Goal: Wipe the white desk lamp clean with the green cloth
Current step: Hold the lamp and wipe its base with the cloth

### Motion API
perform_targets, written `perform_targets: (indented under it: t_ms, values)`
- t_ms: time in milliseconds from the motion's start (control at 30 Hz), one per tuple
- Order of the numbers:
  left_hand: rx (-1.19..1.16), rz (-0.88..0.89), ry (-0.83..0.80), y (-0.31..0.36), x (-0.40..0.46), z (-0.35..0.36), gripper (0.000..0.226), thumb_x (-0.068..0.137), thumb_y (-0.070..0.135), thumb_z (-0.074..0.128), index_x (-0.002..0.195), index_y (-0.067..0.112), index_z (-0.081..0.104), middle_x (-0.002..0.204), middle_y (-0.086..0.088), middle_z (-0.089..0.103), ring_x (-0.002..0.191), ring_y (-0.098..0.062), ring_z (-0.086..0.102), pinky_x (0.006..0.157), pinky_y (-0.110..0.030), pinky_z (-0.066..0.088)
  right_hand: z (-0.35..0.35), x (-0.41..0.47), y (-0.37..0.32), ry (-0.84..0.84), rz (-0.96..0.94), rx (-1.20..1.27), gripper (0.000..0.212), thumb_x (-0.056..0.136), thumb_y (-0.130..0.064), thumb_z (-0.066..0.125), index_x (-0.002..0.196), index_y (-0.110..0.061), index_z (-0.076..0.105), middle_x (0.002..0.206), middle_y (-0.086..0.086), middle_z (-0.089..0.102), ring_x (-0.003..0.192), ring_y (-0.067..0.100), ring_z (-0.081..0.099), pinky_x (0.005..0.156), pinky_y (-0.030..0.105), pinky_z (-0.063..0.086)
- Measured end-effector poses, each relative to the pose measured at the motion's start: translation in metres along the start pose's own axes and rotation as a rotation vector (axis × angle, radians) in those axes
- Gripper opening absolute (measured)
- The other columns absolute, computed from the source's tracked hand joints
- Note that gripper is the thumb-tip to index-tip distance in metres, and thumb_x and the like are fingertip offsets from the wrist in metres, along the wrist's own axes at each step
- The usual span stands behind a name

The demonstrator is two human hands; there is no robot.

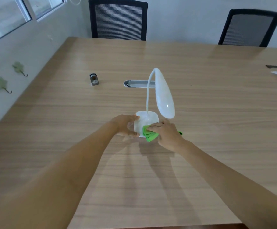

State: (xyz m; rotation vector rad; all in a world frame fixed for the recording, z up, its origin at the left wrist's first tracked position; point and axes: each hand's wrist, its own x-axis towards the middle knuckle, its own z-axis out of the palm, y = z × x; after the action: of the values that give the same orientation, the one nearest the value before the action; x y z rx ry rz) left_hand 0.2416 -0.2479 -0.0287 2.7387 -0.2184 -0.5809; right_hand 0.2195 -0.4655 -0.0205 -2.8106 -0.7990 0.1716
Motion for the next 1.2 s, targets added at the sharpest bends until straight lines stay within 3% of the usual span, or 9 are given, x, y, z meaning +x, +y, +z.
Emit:
perform_targets:
  t_ms: [100, 167, 367, 567, 700, 933, 1000, 1100, 1200]
  values:
    - [0.014, 0.004, 0.000, 0.000, 0.000, 0.001, 0.099, 0.073, 0.055, 0.072, 0.154, 0.029, 0.021, 0.161, 0.012, 0.022, 0.149, -0.012, 0.025, 0.122, -0.030, 0.021, 0.000, 0.020, 0.014, 0.114, 0.027, 0.056, 0.055, 0.077, 0.002, 0.055, 0.122, -0.031, 0.059, 0.127, -0.006, 0.065, 0.115, 0.033, 0.052, 0.096, 0.046, 0.048]
    - [0.010, 0.000, 0.003, 0.000, 0.000, 0.001, 0.098, 0.074, 0.053, 0.072, 0.154, 0.029, 0.021, 0.161, 0.012, 0.023, 0.148, -0.012, 0.025, 0.121, -0.029, 0.021, 0.000, 0.033, 0.017, 0.086, 0.045, 0.100, 0.050, 0.080, -0.004, 0.057, 0.122, -0.031, 0.058, 0.124, -0.002, 0.066, 0.114, 0.035, 0.052, 0.098, 0.049, 0.046]
    - [0.037, 0.003, -0.006, 0.005, -0.004, -0.003, 0.096, 0.077, 0.053, 0.070, 0.154, 0.028, 0.019, 0.162, 0.011, 0.021, 0.149, -0.013, 0.023, 0.122, -0.031, 0.020, 0.010, 0.004, 0.009, 0.070, 0.123, 0.125, 0.061, 0.076, 0.006, 0.048, 0.128, -0.027, 0.056, 0.137, -0.006, 0.056, 0.115, 0.031, 0.046, 0.098, 0.043, 0.045]
    - [0.055, 0.002, -0.012, 0.005, -0.002, -0.003, 0.097, 0.076, 0.055, 0.069, 0.154, 0.028, 0.019, 0.162, 0.011, 0.020, 0.150, -0.013, 0.022, 0.122, -0.032, 0.021, -0.003, -0.045, 0.001, 0.015, 0.014, 0.062, 0.067, 0.074, 0.009, 0.045, 0.129, -0.027, 0.054, 0.138, -0.011, 0.055, 0.110, 0.030, 0.045, 0.093, 0.039, 0.045]
    - [0.074, 0.003, -0.011, 0.005, -0.001, -0.003, 0.098, 0.075, 0.056, 0.069, 0.154, 0.028, 0.019, 0.162, 0.011, 0.022, 0.149, -0.013, 0.023, 0.122, -0.033, 0.021, -0.021, -0.011, -0.001, 0.109, 0.102, 0.097, 0.061, 0.076, 0.007, 0.048, 0.126, -0.027, 0.056, 0.135, -0.009, 0.058, 0.117, 0.031, 0.044, 0.098, 0.042, 0.044]
    - [0.119, 0.001, -0.012, 0.005, 0.000, -0.004, 0.098, 0.075, 0.057, 0.069, 0.154, 0.028, 0.019, 0.161, 0.010, 0.023, 0.149, -0.014, 0.023, 0.121, -0.033, 0.022, 0.003, 0.010, -0.018, 0.022, 0.175, 0.099, 0.056, 0.084, 0.001, 0.050, 0.132, -0.029, 0.050, 0.142, -0.010, 0.050, 0.117, 0.030, 0.042, 0.098, 0.040, 0.042]
    - [0.134, 0.004, -0.009, 0.005, 0.001, -0.004, 0.098, 0.075, 0.056, 0.069, 0.154, 0.027, 0.019, 0.161, 0.010, 0.023, 0.149, -0.014, 0.024, 0.121, -0.032, 0.022, 0.007, -0.012, -0.024, 0.031, 0.114, 0.040, 0.055, 0.083, -0.004, 0.055, 0.132, -0.029, 0.050, 0.142, -0.013, 0.049, 0.114, 0.030, 0.042, 0.093, 0.038, 0.041]
    - [0.134, -0.004, -0.014, 0.005, 0.002, -0.004, 0.098, 0.075, 0.058, 0.068, 0.154, 0.028, 0.019, 0.162, 0.011, 0.022, 0.149, -0.014, 0.023, 0.121, -0.033, 0.022, 0.005, -0.041, -0.019, -0.030, 0.036, 0.021, 0.060, 0.079, 0.005, 0.048, 0.129, -0.028, 0.055, 0.141, -0.015, 0.051, 0.114, 0.032, 0.042, 0.092, 0.037, 0.039]
    - [0.128, 0.001, -0.014, 0.004, 0.001, -0.004, 0.099, 0.074, 0.059, 0.068, 0.154, 0.028, 0.019, 0.162, 0.011, 0.021, 0.150, -0.013, 0.022, 0.122, -0.034, 0.022, -0.009, -0.041, -0.007, 0.052, 0.063, 0.055, 0.060, 0.076, 0.006, 0.047, 0.124, -0.028, 0.059, 0.136, -0.011, 0.056, 0.115, 0.031, 0.044, 0.096, 0.039, 0.040]
